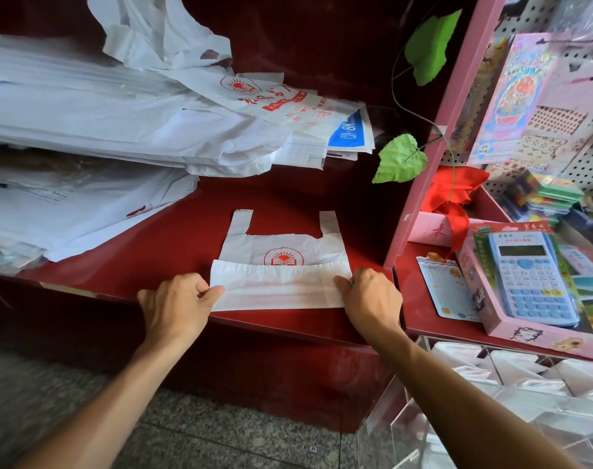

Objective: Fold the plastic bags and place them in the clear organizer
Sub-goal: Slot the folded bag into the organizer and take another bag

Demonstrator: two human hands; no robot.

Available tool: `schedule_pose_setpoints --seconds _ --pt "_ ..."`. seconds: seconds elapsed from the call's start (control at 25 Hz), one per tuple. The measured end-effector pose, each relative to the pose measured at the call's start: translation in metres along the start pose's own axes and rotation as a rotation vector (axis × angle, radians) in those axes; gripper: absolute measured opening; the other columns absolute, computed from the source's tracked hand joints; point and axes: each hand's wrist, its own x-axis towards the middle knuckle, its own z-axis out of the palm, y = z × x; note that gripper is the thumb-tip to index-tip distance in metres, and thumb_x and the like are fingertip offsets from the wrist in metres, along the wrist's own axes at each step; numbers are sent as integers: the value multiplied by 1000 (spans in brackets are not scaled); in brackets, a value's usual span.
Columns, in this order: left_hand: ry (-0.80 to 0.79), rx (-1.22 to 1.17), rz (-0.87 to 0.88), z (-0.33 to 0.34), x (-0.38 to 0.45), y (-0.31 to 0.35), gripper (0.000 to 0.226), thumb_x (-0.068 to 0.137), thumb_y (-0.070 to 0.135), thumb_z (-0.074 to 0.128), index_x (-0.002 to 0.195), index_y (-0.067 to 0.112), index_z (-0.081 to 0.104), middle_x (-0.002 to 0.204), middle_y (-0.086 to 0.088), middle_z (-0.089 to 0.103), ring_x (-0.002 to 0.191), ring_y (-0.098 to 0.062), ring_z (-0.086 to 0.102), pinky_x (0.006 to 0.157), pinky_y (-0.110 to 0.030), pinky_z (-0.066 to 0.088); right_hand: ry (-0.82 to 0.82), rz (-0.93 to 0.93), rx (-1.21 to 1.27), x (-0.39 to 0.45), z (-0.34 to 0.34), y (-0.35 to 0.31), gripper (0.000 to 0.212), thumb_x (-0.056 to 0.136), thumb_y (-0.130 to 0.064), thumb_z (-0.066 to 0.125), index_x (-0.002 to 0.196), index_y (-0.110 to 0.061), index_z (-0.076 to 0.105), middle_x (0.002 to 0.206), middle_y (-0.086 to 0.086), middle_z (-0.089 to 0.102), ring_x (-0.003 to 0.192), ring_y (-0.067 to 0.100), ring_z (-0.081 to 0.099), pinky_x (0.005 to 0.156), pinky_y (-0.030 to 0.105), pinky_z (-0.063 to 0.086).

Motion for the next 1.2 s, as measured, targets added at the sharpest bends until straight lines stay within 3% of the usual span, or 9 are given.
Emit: schedule_pose_setpoints --seconds 0.2,0.28,0.4,0.52,0.6,0.72,0.96,1.12,1.2 --pt "141 70 144 3 0 7 24 89 40 65 82 19 57 80 -3 65 82 -34 61 75 -43 36 211 5 33 -1 -14 -3 36 98 -48 48 102 -12 50 99 7 62 90 34 63 65 35 36" --pt "167 -30 391 8 -4 28 20 90 34 52 83 17 60 85 -2 62 81 -33 57 71 -43 44 331 -306 60 -7 -11 -18 18 96 -30 53 92 -13 55 90 7 62 79 32 59 61 36 43" --pt "-78 -151 582 26 -16 60 21 88 13 49 104 10 63 108 -4 62 101 -29 57 90 -44 49 87 -670 76 -21 21 -48 12 82 -12 50 86 -9 61 83 10 63 77 33 57 66 43 53" --pt "-269 -248 496 41 -13 61 43 96 16 45 137 6 53 142 -7 54 133 -24 47 112 -22 26 -248 -593 86 -17 39 -57 72 77 -30 15 131 -4 56 132 15 59 125 35 51 107 47 41" --pt "-315 -96 578 47 -3 51 63 94 42 23 146 12 44 153 -4 42 143 -21 36 116 -23 16 -333 -484 -21 -13 37 -47 75 88 -40 6 155 -9 25 162 10 23 150 25 17 124 40 11" --pt "-320 163 529 43 4 36 74 89 65 12 153 31 28 163 7 21 150 -20 17 117 -37 10 -346 -358 -118 -8 31 -35 67 103 -49 17 158 -14 -1 166 2 -8 152 18 -11 122 37 -9" --pt "-501 213 360 19 5 16 93 69 88 0 154 49 3 164 16 -7 151 -7 -9 121 -48 -7 -386 -284 -196 -4 17 -9 75 100 -62 14 158 -17 -5 165 -3 -12 151 15 -14 122 39 -10" --pt "-529 148 522 1 2 -11 103 66 95 29 154 45 5 156 28 -7 146 5 -8 121 -38 -7 -460 -375 -203 -8 -3 11 94 83 -81 7 157 -24 -9 163 -9 -16 149 10 -18 122 38 -11" --pt "-461 92 614 -4 0 -26 98 76 67 68 154 40 15 155 26 7 146 4 7 119 -24 -1 -486 -443 -175 -11 -11 22 109 68 -90 7 156 -28 -11 161 -13 -18 148 6 -20 122 39 -13"
